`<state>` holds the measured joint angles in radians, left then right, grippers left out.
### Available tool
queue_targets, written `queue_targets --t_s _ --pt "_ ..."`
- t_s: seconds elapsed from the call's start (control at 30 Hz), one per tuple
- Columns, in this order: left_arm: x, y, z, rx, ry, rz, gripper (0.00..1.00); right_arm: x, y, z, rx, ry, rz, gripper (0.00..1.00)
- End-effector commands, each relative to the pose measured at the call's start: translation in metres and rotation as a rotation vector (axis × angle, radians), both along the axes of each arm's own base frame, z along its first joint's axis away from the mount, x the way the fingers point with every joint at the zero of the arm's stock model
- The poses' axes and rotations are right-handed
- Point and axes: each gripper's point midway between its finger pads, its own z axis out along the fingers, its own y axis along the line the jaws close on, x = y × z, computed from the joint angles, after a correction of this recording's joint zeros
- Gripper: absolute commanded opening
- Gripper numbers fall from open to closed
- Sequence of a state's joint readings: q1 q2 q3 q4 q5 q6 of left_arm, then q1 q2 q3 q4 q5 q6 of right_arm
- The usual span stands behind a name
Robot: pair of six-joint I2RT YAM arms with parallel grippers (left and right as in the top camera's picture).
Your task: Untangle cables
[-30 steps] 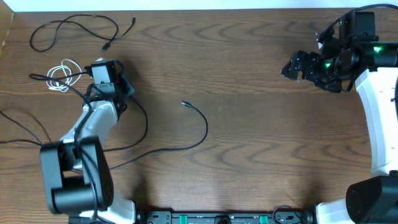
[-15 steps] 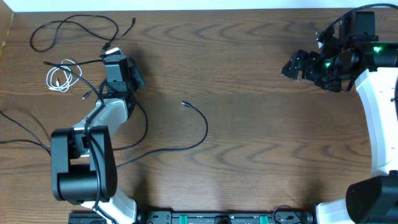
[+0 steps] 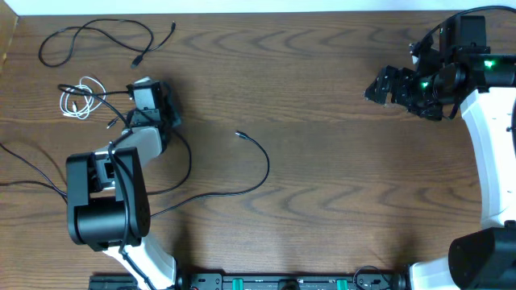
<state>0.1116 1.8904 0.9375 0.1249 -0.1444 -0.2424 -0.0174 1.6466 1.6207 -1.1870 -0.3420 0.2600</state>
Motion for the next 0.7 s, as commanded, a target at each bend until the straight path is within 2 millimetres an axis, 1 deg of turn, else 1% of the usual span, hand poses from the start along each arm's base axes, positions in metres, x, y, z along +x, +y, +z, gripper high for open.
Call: queue_targets --t_s 0.0,0.2,0.23,0.33,0.53,0.67 --pt "-0.009 0.021 0.001 0.017 0.010 0.126 0.07 0.001 0.004 0.008 0.009 -0.021 0.005 0.99" --pt "-0.023 0.023 -0.008 0.006 0.073 0.143 0.08 0.002 0.004 0.008 0.009 -0.023 0.005 0.99" --pt "-0.026 0.025 -0.009 0.006 0.081 0.169 0.07 0.002 0.004 0.008 0.009 -0.023 0.005 0.99" --pt "-0.042 0.040 -0.010 0.028 0.088 0.336 0.08 0.002 0.003 0.008 0.009 -0.023 0.005 0.99" --pt "-0.064 0.059 -0.008 0.090 0.102 0.498 0.08 0.001 0.003 0.008 0.007 -0.021 0.009 0.99" --pt "-0.075 0.065 -0.010 0.053 0.093 0.600 0.08 0.001 0.003 0.008 0.007 -0.020 0.009 0.99"
